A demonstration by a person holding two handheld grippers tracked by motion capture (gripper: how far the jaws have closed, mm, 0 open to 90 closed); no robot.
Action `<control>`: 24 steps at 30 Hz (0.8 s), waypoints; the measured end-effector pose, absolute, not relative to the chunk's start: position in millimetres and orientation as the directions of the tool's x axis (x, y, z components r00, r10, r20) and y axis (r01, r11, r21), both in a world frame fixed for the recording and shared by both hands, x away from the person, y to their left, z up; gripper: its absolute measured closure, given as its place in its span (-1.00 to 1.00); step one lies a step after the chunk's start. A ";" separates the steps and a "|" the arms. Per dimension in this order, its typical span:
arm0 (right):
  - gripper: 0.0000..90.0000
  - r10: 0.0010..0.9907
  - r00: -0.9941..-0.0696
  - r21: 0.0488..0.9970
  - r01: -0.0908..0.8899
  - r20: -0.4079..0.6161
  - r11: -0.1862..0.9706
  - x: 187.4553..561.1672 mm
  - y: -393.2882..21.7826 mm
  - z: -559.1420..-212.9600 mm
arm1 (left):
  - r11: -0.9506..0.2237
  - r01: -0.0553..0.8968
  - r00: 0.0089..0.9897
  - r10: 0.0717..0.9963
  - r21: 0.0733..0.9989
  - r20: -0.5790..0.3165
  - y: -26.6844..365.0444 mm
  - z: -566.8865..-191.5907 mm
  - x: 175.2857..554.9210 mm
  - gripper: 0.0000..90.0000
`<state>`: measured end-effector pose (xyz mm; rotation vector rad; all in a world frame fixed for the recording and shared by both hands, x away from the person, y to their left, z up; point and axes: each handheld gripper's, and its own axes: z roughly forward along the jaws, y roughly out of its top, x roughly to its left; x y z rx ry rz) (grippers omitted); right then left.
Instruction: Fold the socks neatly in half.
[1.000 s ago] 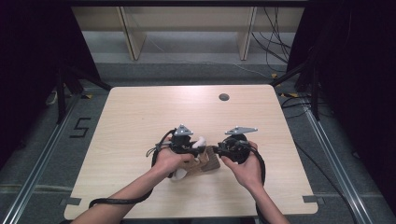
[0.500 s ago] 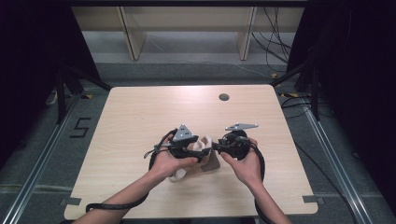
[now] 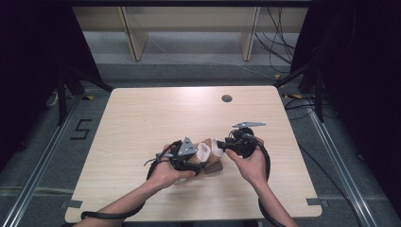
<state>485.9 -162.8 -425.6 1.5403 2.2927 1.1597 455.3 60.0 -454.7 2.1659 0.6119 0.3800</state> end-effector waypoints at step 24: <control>0.86 0.792 -0.460 0.650 0.752 0.402 0.108 473.4 -144.9 -405.0 | -0.302 0.264 0.746 0.666 0.916 0.005 101.6 -412.6 448.4 0.82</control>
